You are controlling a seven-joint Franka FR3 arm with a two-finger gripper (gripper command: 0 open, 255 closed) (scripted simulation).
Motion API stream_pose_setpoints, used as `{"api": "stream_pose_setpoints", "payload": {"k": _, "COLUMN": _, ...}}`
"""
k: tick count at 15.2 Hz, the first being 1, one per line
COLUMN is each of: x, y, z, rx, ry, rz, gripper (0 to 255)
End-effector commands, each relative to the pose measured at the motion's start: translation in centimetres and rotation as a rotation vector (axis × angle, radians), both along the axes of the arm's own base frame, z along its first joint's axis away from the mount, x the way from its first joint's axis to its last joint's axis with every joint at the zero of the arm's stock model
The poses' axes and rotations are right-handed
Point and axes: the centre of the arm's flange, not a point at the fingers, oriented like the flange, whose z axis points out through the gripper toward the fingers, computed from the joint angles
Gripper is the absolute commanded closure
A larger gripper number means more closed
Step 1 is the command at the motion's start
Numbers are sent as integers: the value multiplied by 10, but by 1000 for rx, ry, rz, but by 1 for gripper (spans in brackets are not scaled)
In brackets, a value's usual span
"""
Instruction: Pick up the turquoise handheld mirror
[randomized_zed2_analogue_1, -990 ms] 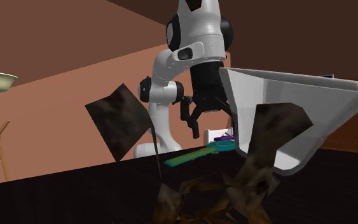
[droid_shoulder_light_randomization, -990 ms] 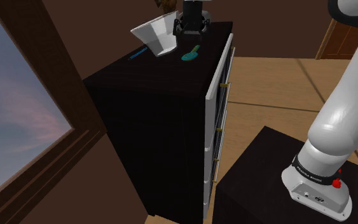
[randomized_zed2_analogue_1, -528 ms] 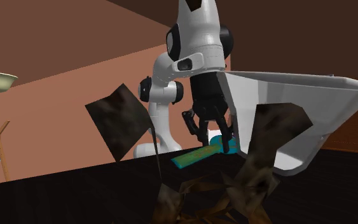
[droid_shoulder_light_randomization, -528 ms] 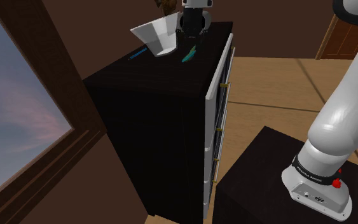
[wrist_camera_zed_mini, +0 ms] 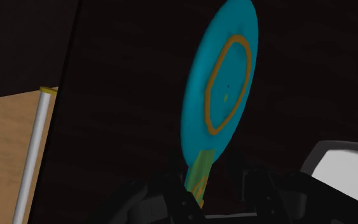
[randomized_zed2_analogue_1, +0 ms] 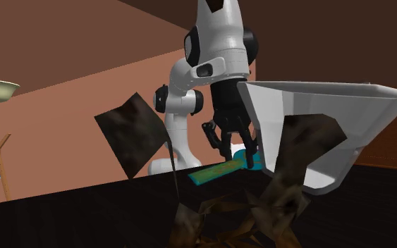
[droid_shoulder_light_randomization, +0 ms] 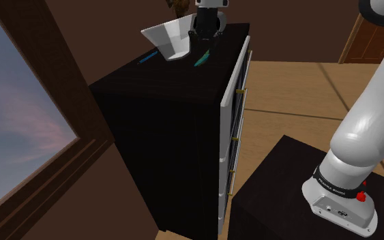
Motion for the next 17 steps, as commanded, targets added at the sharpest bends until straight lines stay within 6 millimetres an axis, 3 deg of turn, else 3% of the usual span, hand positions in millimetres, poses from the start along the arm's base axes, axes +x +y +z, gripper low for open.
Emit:
{"api": "stream_pose_setpoints", "payload": {"k": 1, "x": 2, "y": 0, "z": 0, "rx": -1, "ry": 22, "rz": 2, "gripper": 255}}
{"api": "stream_pose_setpoints", "payload": {"k": 15, "x": 2, "y": 0, "z": 74, "rx": -1, "ry": 22, "rz": 2, "gripper": 255}}
{"api": "stream_pose_setpoints", "payload": {"k": 17, "x": 2, "y": 0, "z": 75, "rx": -1, "ry": 22, "rz": 2, "gripper": 255}}
